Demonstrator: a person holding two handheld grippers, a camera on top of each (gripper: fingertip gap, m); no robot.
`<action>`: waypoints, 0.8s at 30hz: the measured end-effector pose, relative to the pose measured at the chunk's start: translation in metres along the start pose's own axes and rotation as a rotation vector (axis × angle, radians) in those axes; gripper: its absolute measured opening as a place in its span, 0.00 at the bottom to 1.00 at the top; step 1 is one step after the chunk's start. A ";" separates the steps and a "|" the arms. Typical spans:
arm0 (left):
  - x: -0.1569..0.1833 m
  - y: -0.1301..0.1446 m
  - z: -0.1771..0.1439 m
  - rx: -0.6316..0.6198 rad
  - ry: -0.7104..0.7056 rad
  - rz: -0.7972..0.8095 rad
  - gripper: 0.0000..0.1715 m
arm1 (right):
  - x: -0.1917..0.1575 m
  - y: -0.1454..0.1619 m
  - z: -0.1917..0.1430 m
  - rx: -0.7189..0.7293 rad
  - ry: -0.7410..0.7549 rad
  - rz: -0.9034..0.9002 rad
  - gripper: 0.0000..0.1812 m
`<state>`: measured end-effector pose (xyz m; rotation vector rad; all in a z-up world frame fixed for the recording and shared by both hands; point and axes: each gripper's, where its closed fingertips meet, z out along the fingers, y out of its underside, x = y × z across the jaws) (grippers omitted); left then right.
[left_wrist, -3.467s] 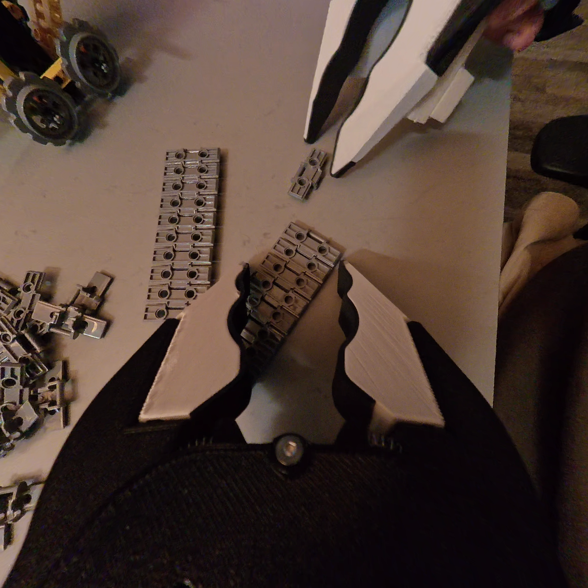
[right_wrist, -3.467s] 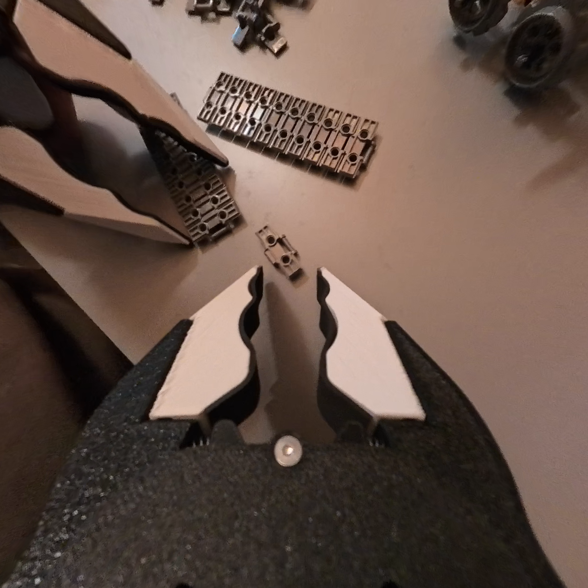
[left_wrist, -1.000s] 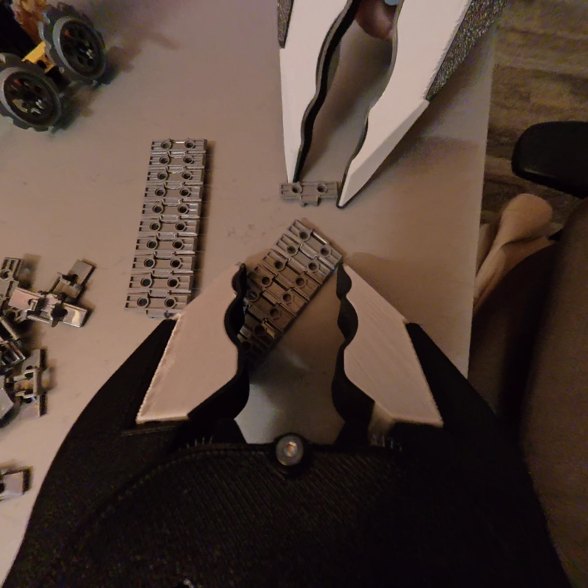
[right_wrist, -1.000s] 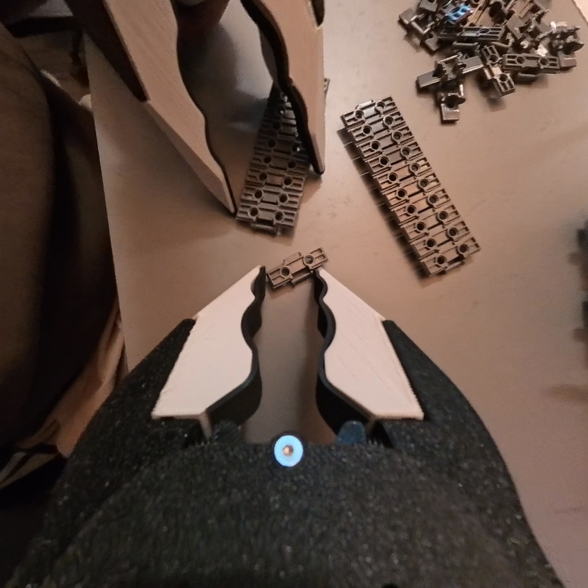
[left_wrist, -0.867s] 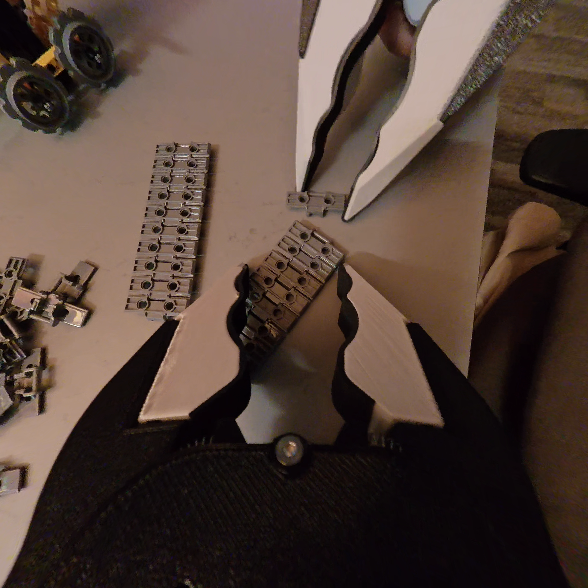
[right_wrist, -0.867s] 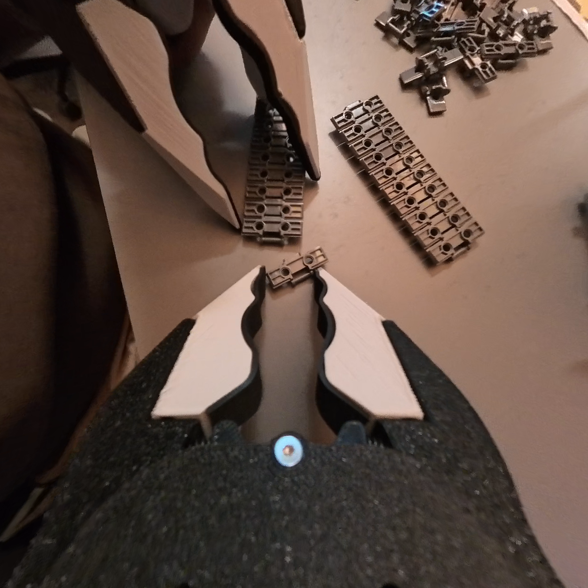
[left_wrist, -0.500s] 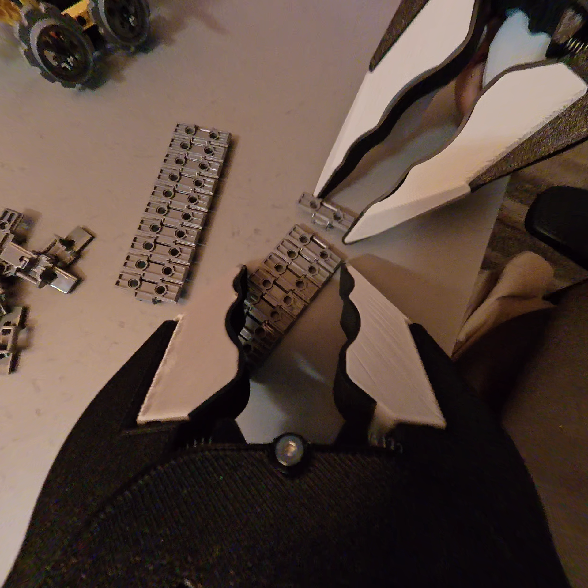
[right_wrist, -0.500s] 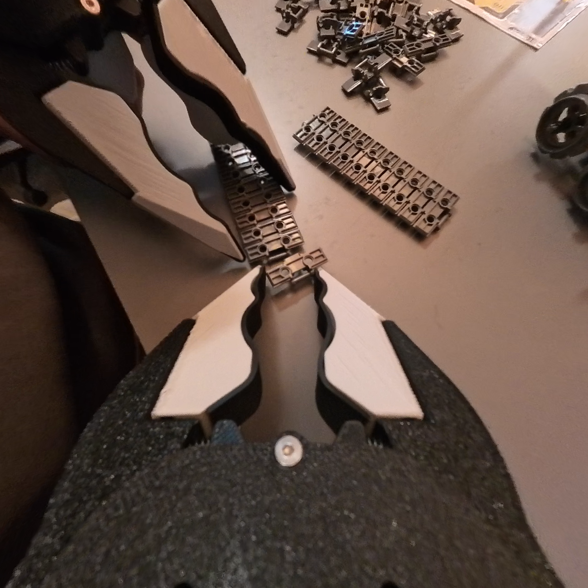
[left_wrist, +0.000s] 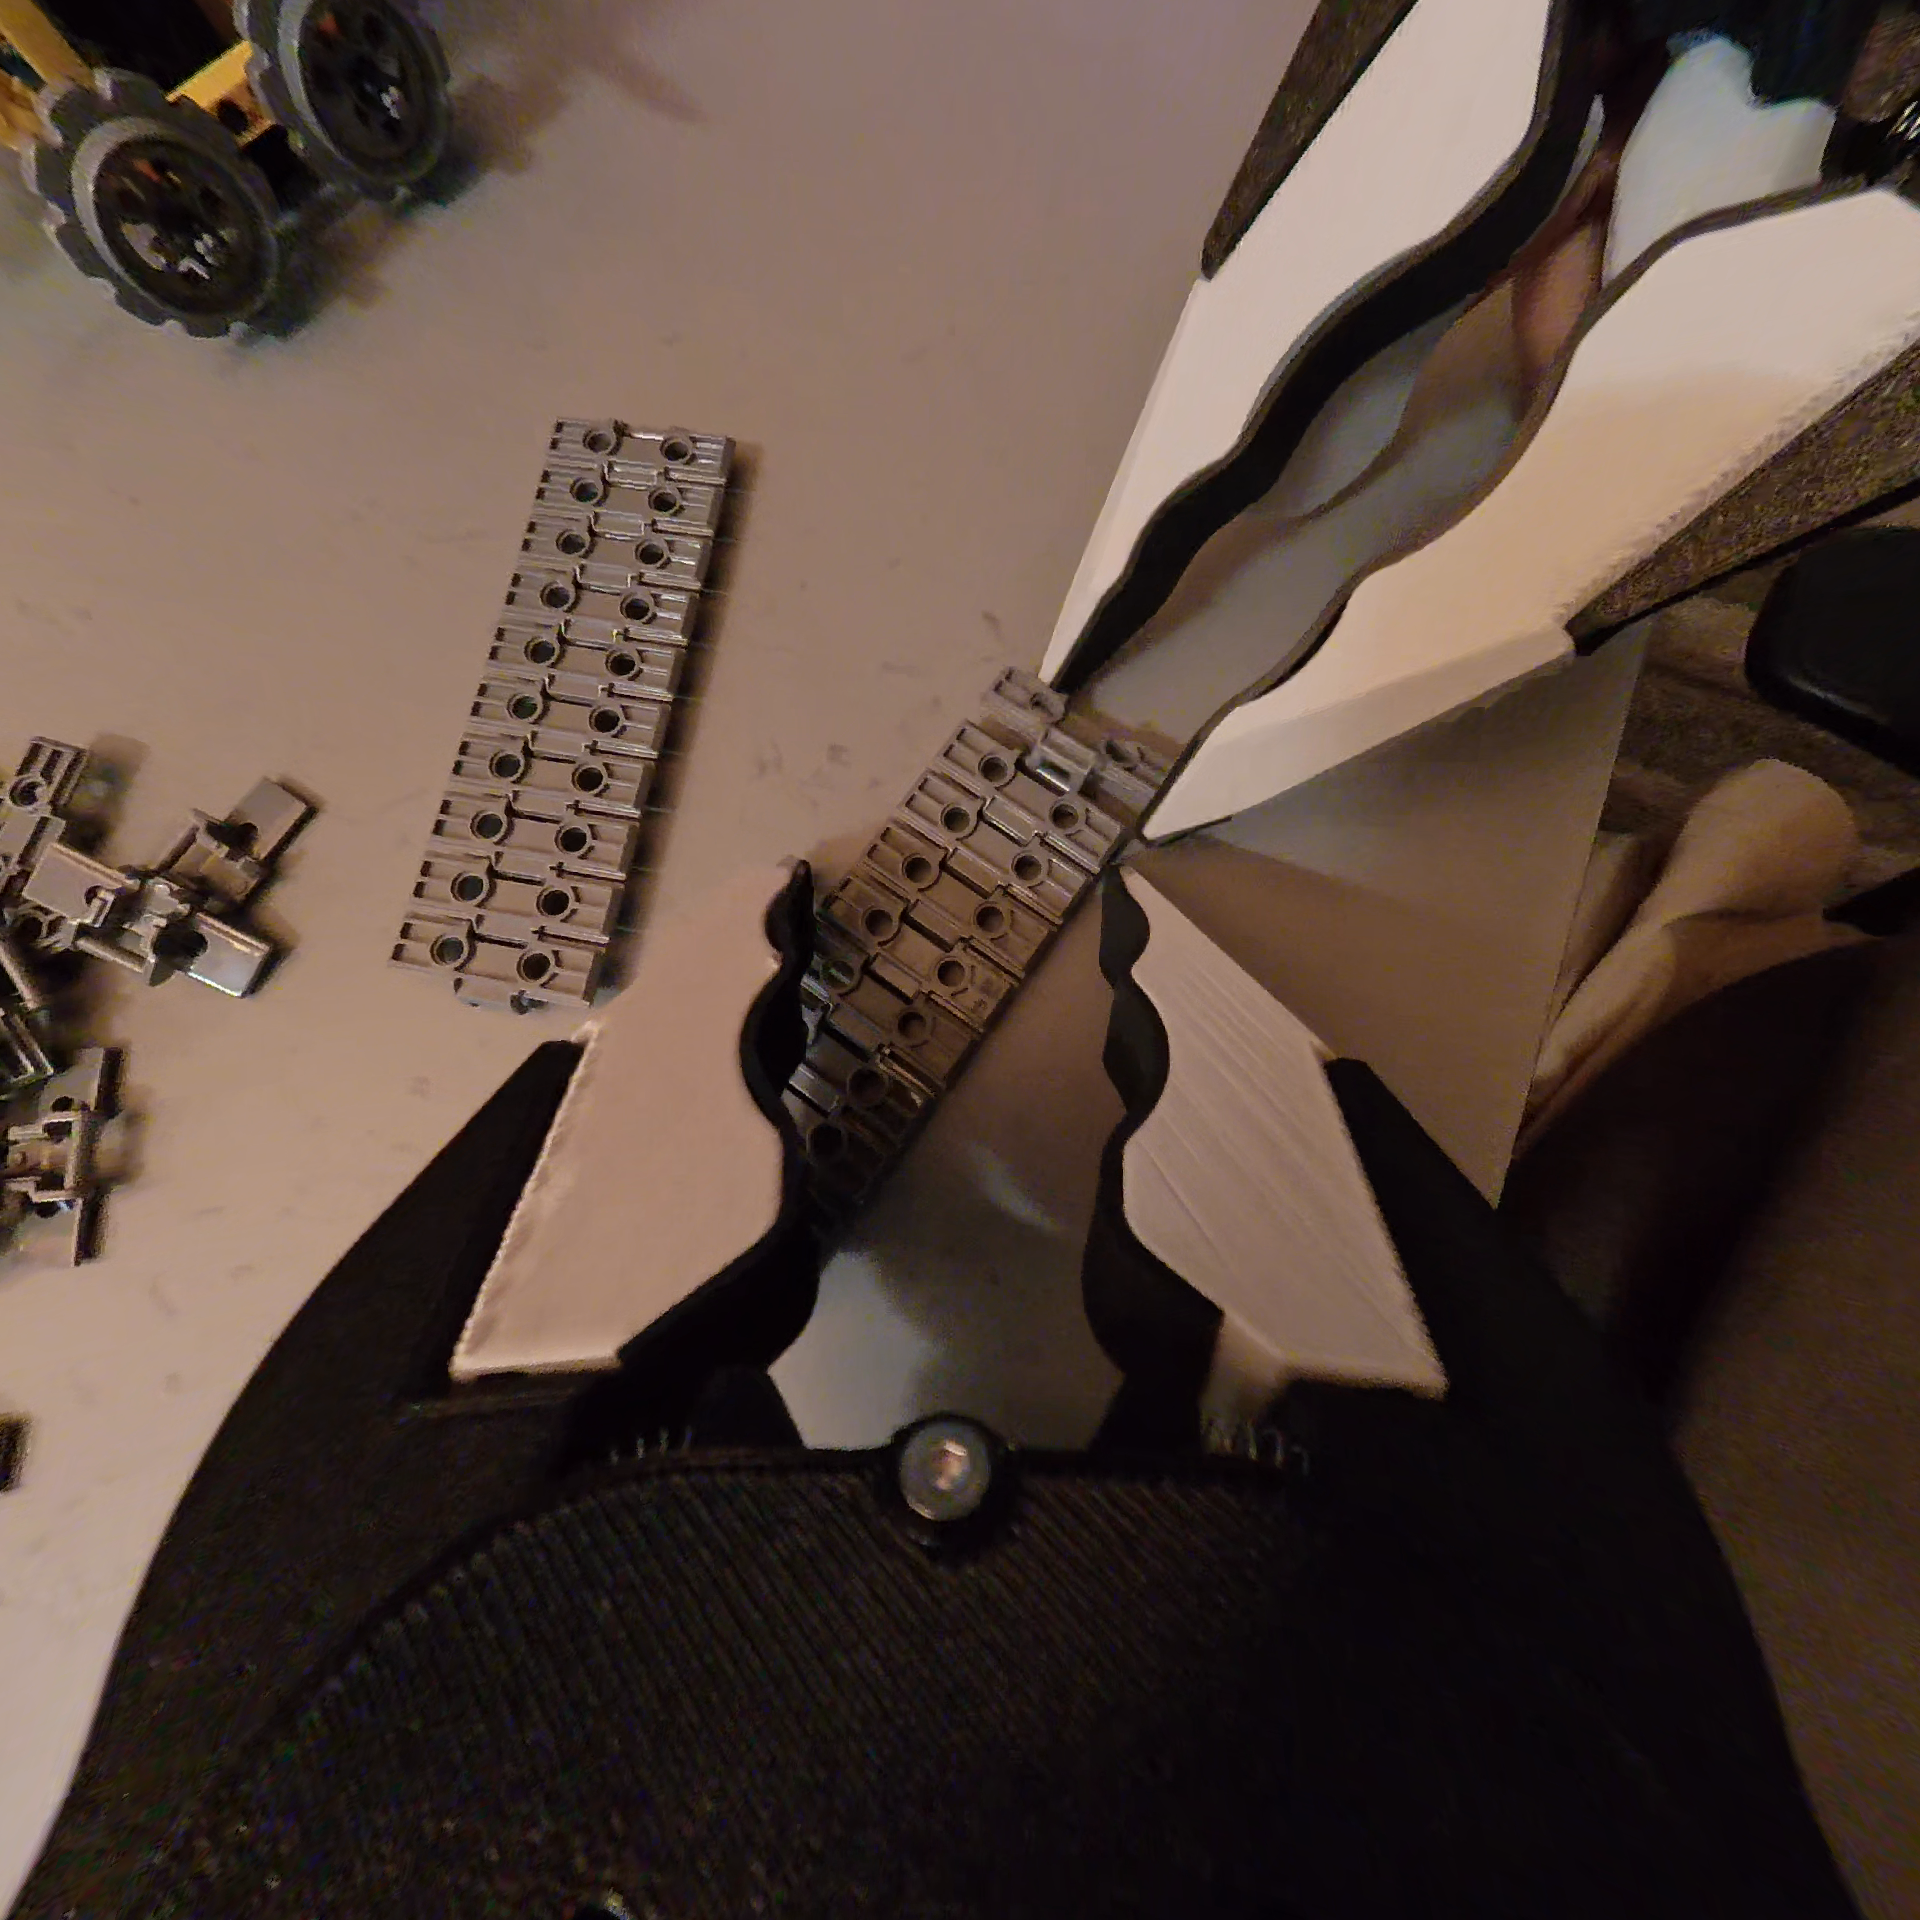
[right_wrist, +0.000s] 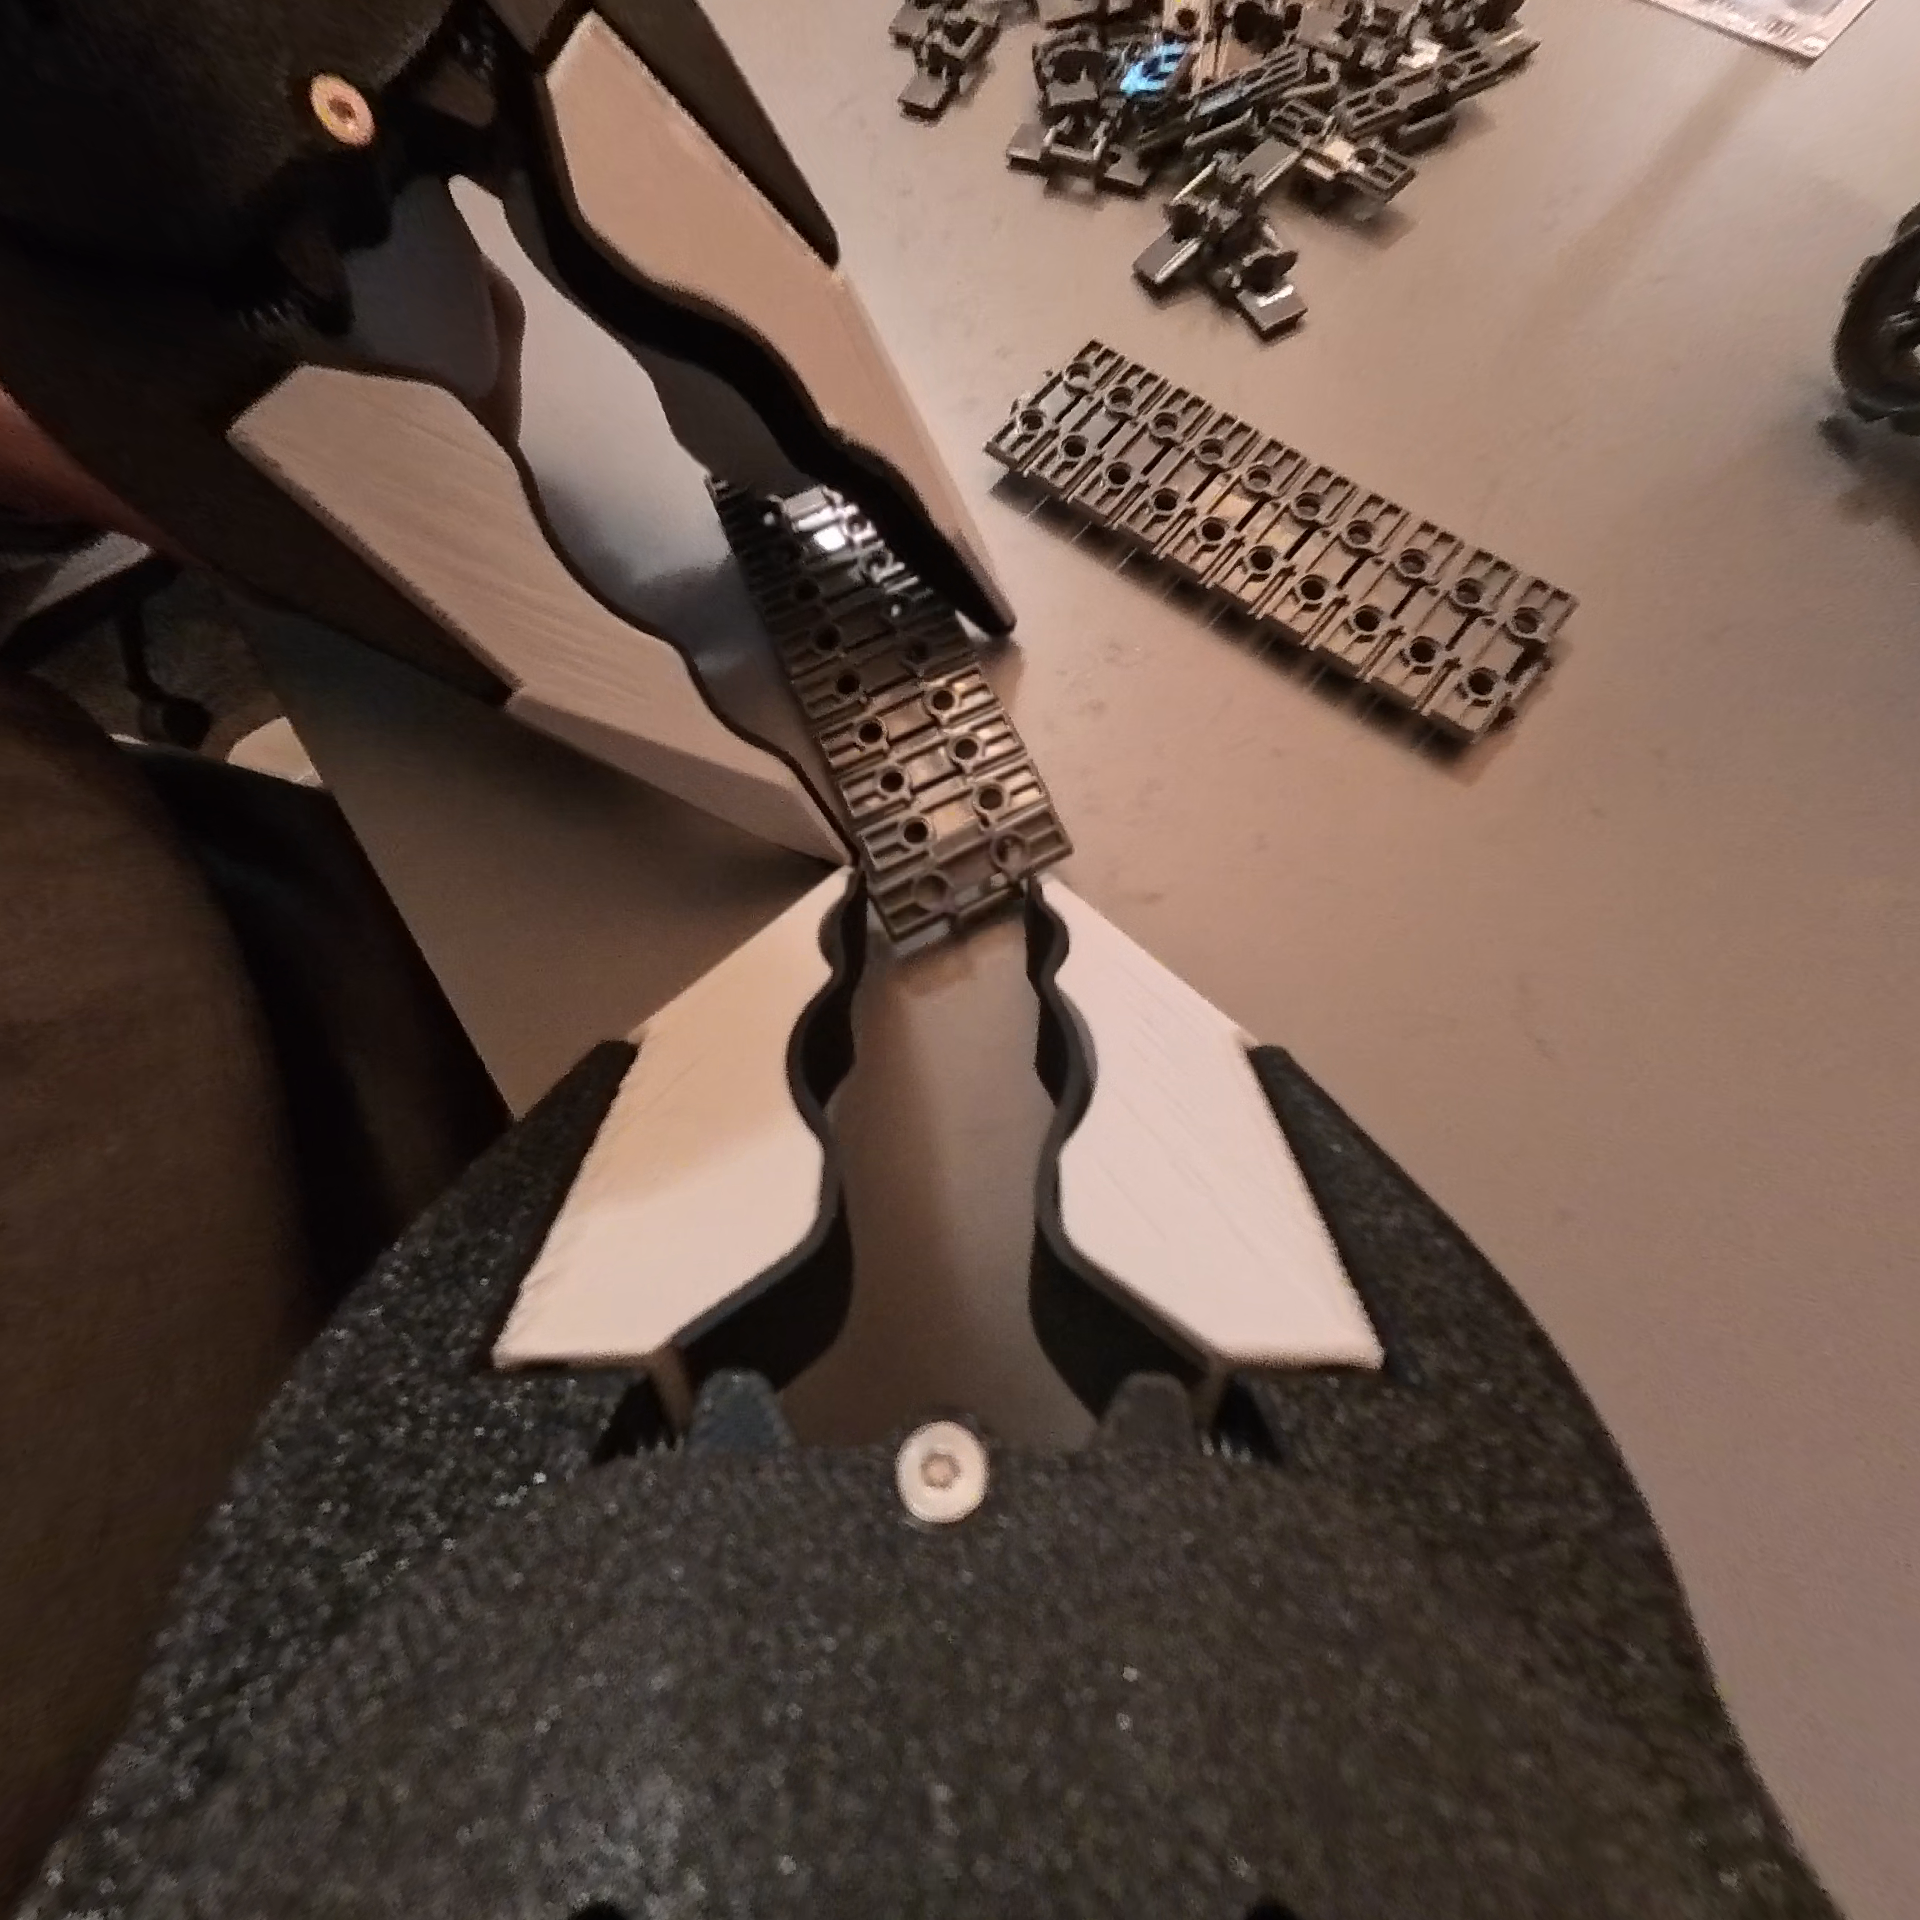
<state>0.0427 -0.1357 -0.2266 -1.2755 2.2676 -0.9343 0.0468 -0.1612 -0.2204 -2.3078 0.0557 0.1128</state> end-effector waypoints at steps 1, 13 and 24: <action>0.000 0.000 0.000 0.000 0.001 -0.001 0.31 | 0.001 0.002 0.001 -0.017 0.010 -0.012 0.17; 0.000 0.001 0.000 0.003 0.001 0.008 0.30 | 0.008 -0.010 -0.013 -0.021 0.073 -0.227 0.05; 0.000 0.001 0.000 0.003 -0.002 0.016 0.30 | 0.007 -0.006 0.001 -0.110 -0.024 -0.321 0.00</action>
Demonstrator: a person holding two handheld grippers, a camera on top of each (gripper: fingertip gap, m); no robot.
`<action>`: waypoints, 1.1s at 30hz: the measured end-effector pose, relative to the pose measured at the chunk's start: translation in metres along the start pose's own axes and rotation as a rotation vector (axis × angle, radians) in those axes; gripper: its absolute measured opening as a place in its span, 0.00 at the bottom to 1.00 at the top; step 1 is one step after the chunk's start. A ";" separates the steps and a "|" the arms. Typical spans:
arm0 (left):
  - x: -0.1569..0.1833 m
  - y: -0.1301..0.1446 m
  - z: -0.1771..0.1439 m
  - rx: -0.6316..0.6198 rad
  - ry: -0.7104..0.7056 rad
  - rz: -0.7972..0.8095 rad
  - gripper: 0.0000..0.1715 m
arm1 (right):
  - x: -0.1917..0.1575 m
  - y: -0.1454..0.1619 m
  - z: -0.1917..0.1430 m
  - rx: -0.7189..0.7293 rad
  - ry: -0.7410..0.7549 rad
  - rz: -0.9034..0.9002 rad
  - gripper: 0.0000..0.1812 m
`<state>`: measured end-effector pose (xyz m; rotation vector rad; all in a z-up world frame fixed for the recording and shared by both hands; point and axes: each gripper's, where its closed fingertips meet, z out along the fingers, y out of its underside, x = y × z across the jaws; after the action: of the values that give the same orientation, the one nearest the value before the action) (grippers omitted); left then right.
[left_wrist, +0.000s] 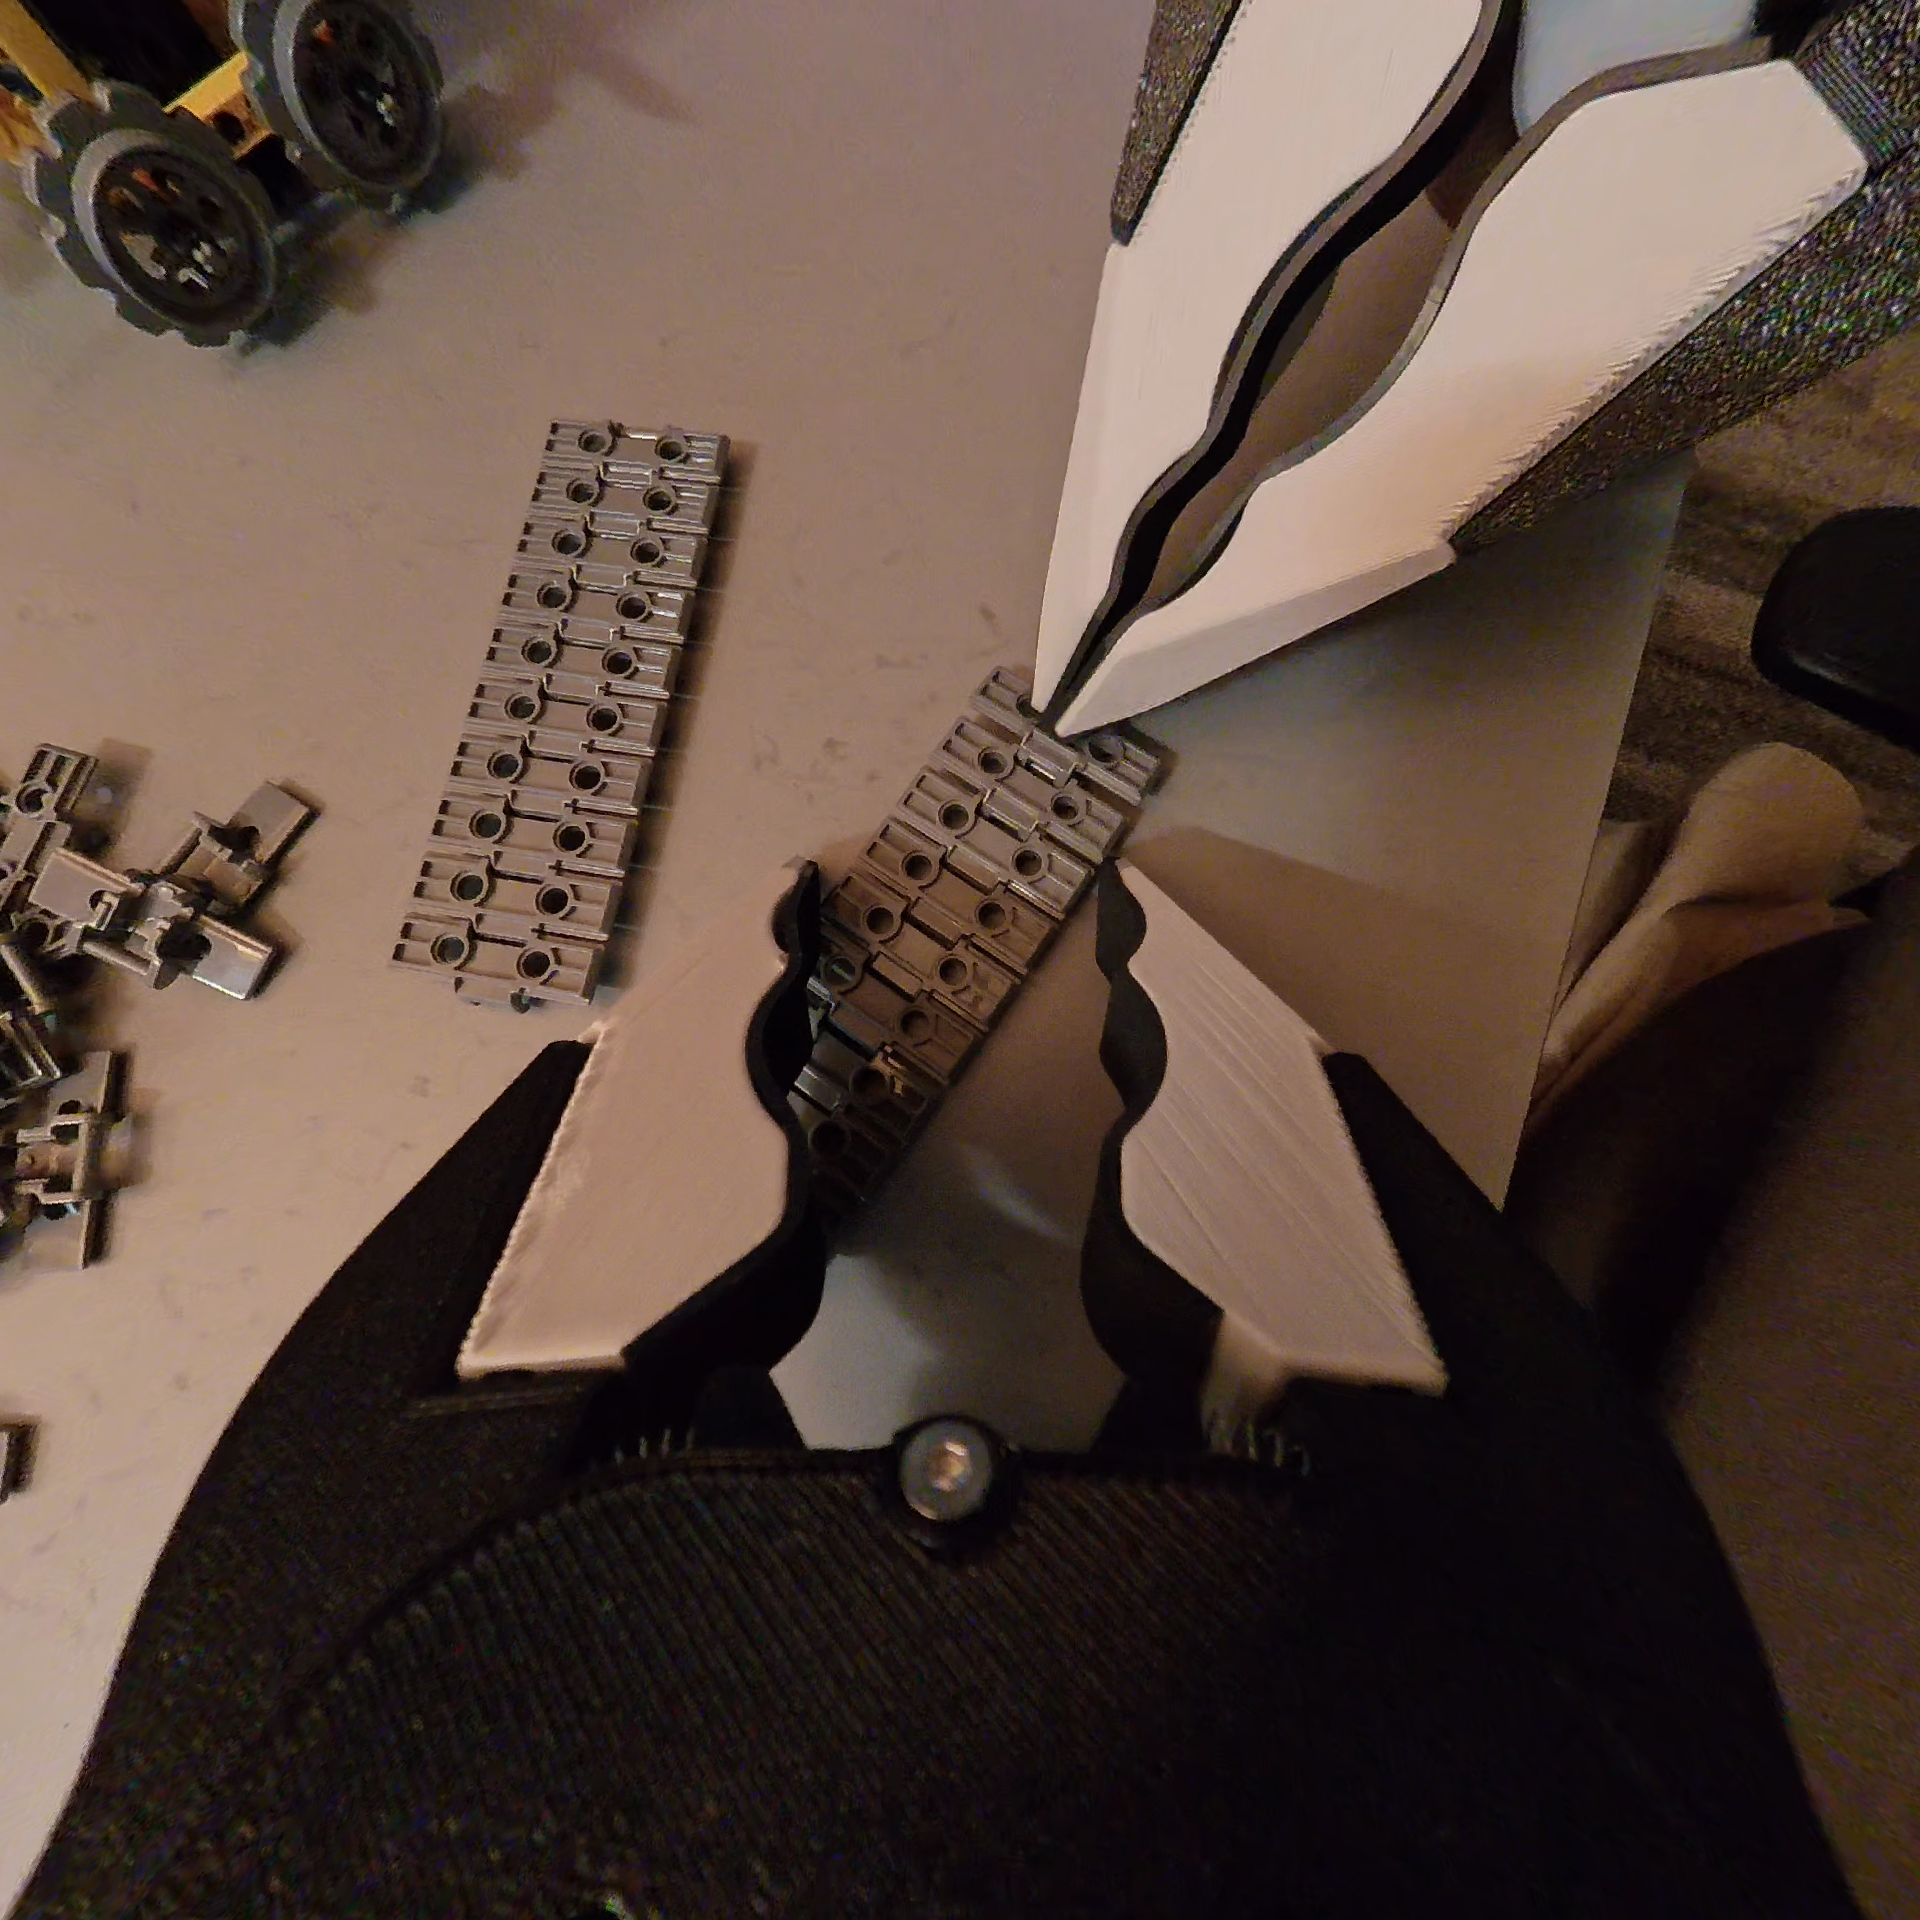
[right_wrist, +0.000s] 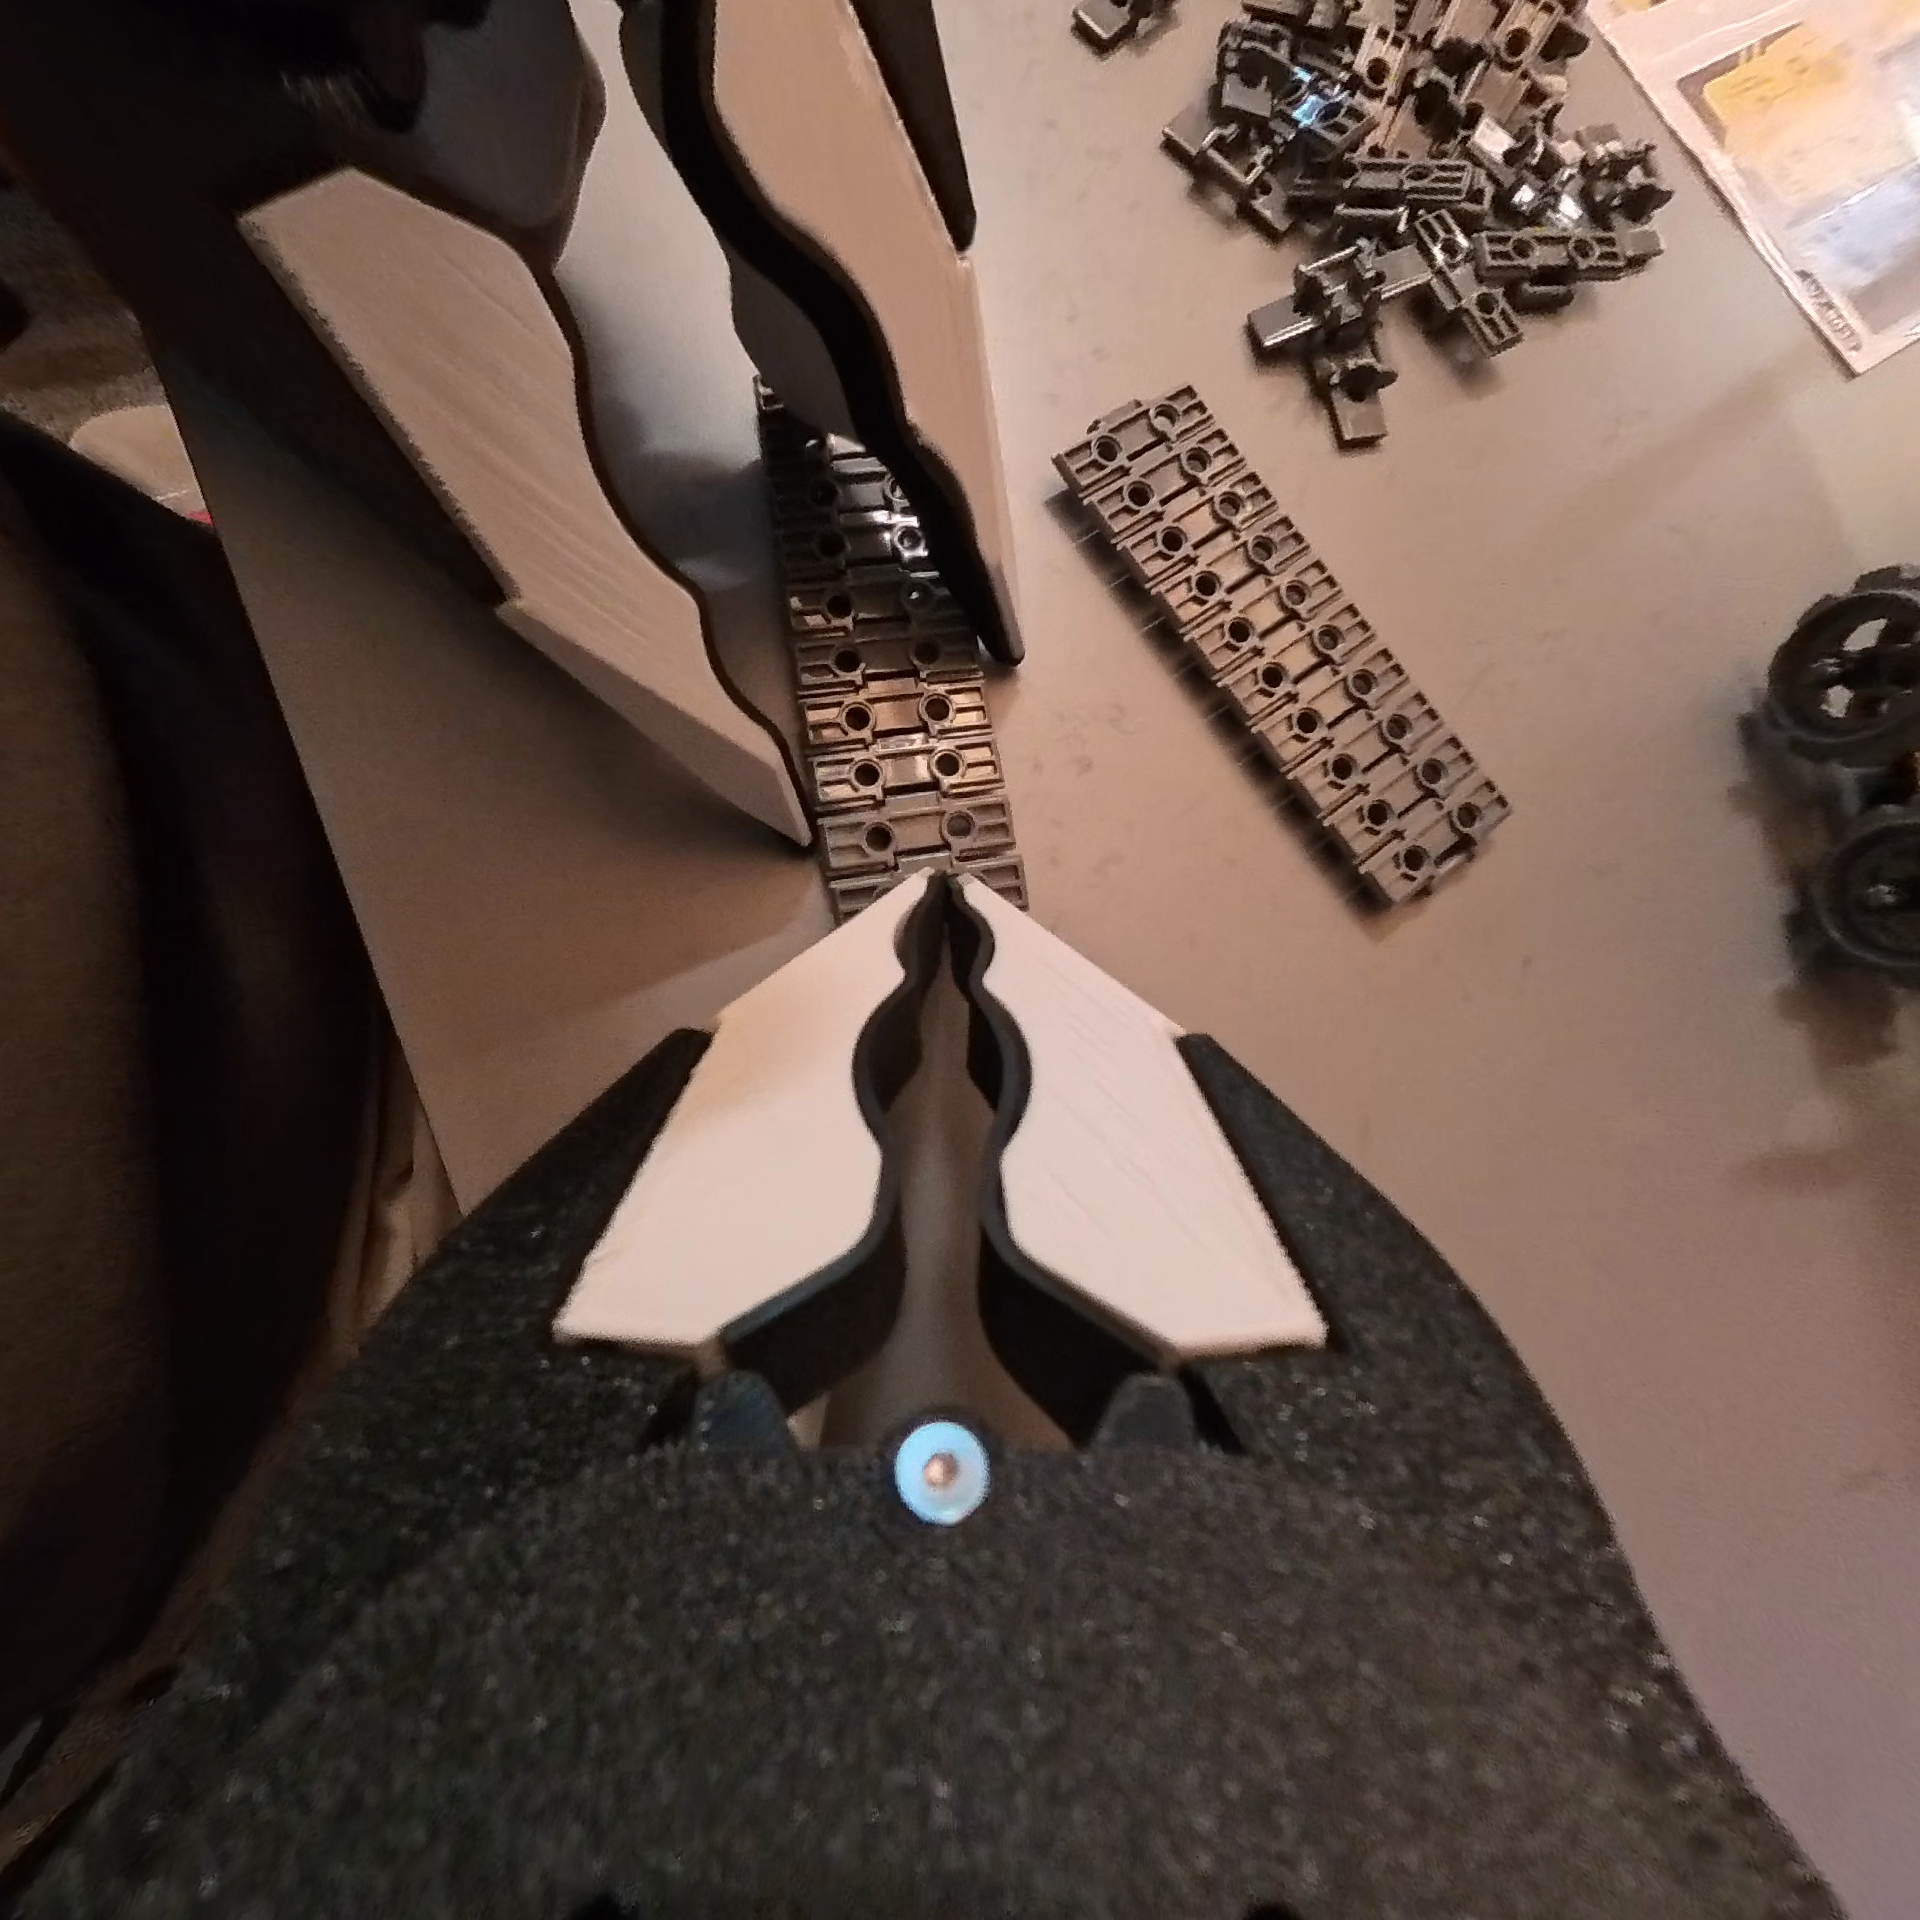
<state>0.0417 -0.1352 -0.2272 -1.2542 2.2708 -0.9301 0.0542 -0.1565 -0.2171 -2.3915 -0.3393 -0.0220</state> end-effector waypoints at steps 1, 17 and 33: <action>0.000 0.000 0.000 -0.001 0.001 0.003 0.30 | 0.000 0.000 0.000 -0.010 -0.004 -0.005 0.00; 0.003 0.000 0.001 -0.006 0.028 0.015 0.28 | -0.001 0.002 0.001 -0.209 -0.069 0.002 0.00; 0.004 -0.001 0.001 0.007 0.025 0.018 0.27 | -0.001 0.001 0.003 -0.310 -0.096 -0.011 0.00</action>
<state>0.0410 -0.1397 -0.2271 -1.2238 2.2926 -0.9512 0.0529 -0.1552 -0.2201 -2.7035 -0.4202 0.0374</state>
